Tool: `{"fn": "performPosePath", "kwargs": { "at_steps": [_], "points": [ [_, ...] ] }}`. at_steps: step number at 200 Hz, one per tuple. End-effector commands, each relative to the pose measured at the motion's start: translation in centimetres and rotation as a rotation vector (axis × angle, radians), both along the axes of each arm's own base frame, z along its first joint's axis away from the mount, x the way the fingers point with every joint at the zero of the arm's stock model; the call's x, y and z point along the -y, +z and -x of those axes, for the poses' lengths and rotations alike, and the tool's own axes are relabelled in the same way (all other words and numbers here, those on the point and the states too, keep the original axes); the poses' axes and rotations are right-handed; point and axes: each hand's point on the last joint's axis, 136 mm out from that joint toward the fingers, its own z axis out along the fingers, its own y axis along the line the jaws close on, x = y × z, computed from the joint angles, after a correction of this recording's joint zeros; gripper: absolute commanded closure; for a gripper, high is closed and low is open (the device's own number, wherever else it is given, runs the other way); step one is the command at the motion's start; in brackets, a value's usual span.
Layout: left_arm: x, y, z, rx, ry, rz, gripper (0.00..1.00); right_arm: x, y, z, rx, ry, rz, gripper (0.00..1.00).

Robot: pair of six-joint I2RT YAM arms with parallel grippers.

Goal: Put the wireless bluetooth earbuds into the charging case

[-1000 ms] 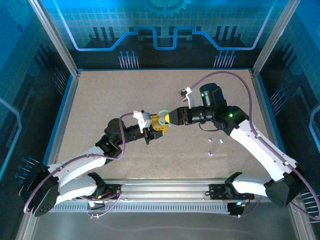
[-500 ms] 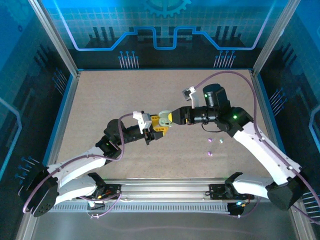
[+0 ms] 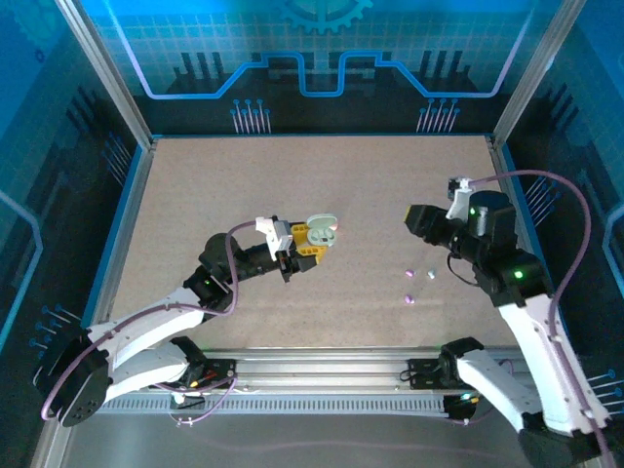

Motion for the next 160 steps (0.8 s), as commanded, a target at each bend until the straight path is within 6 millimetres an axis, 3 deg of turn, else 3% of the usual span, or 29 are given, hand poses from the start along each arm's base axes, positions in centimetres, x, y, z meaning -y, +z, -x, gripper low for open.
{"fn": "performPosePath", "kwargs": {
  "at_steps": [1, 25, 39, 56, 91, 160],
  "points": [
    [-0.3, 1.6, 0.5, 0.04, 0.0, 0.035, 0.74, 4.4, -9.5, 1.4, -0.364, -0.195, -0.008, 0.53],
    [-0.2, 1.6, 0.6, 0.032, -0.005, 0.038, 0.74, 7.4, -15.8, 1.6, -0.54, -0.296, -0.036, 0.54],
    [-0.2, 1.6, 0.6, 0.031, -0.006, 0.041, 0.74, 8.4, -18.1, 1.7, -0.628, -0.32, -0.027, 0.59],
    [-0.2, 1.7, 0.6, 0.029, -0.008, 0.044, 0.74, 7.9, -18.8, 1.1, -0.663, -0.258, -0.015, 0.6],
    [0.0, 1.7, 0.6, 0.024, -0.014, 0.048, 0.74, 9.8, -21.3, 0.9, -0.764, -0.282, 0.111, 0.62],
    [0.0, 1.6, 0.4, 0.02, -0.011, 0.045, 0.74, 9.2, -23.3, -1.1, -0.826, -0.192, 0.16, 0.65]
  ]
}}
